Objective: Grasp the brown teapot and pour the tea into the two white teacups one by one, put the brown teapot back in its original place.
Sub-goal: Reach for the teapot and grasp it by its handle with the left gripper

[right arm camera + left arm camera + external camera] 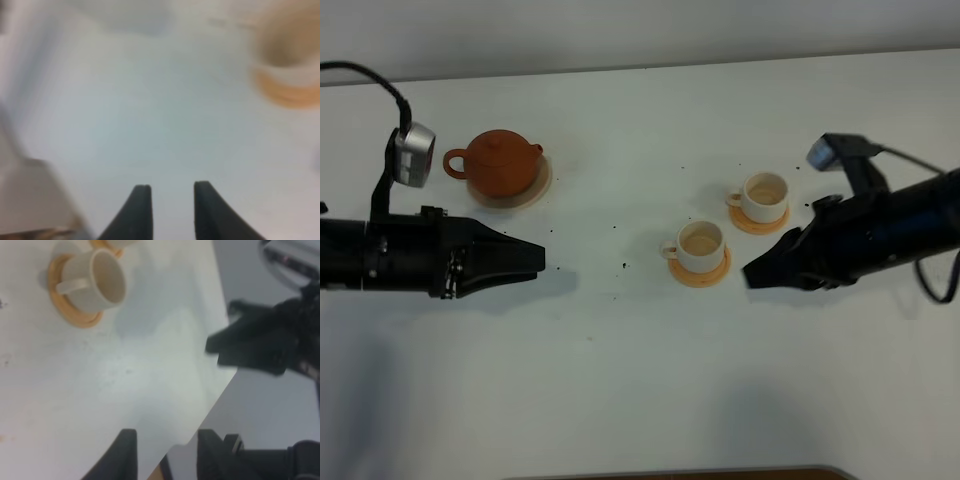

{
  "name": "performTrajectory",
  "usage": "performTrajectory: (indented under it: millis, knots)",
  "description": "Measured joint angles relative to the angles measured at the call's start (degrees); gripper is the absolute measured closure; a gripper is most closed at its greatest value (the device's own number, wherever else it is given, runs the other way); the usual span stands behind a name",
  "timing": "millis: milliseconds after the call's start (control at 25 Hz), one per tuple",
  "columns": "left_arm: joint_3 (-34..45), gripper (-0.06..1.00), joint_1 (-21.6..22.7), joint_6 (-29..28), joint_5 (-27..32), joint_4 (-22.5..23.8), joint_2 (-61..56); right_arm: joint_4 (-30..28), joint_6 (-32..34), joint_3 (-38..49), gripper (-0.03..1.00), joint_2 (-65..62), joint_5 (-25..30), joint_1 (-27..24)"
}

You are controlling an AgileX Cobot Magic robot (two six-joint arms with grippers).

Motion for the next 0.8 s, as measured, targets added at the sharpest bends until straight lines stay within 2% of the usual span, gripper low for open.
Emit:
performTrajectory:
  millis: [80, 200, 320, 440, 520, 640, 800]
  knots:
    - [-2.57, 0.62, 0.0, -4.45, 0.0, 3.39, 0.0, -12.07, 10.89, -2.12, 0.73, -2.87, -2.83, -0.13]
    - [-6.34, 0.62, 0.0, -10.79, 0.36, 9.48, -0.19, -25.86, 25.5, -3.48, 0.73, -8.21, -4.35, -0.13]
    - [-8.64, 0.62, 0.0, -16.07, -0.23, 15.01, -1.51, -40.82, 40.81, -3.47, 0.73, -14.68, -3.19, -0.13]
    - [-10.25, 0.62, 0.0, -19.02, -1.76, 17.56, -3.73, -53.3, 53.2, -3.47, 0.73, -20.59, 0.18, 0.73]
    - [-10.83, 0.62, 0.0, -19.93, -2.39, 18.21, -5.21, -59.86, 59.95, -3.47, 0.73, -23.96, 4.13, 2.78]
    - [-11.08, 0.62, 0.0, -20.53, -2.76, 18.59, -7.13, -66.99, 66.11, -3.47, 0.73, -28.46, 9.53, 7.45]
    - [-11.08, 0.62, 0.0, -20.82, -2.75, 18.78, -8.57, -70.25, 67.94, -3.47, 0.73, -33.75, 15.12, 15.39]
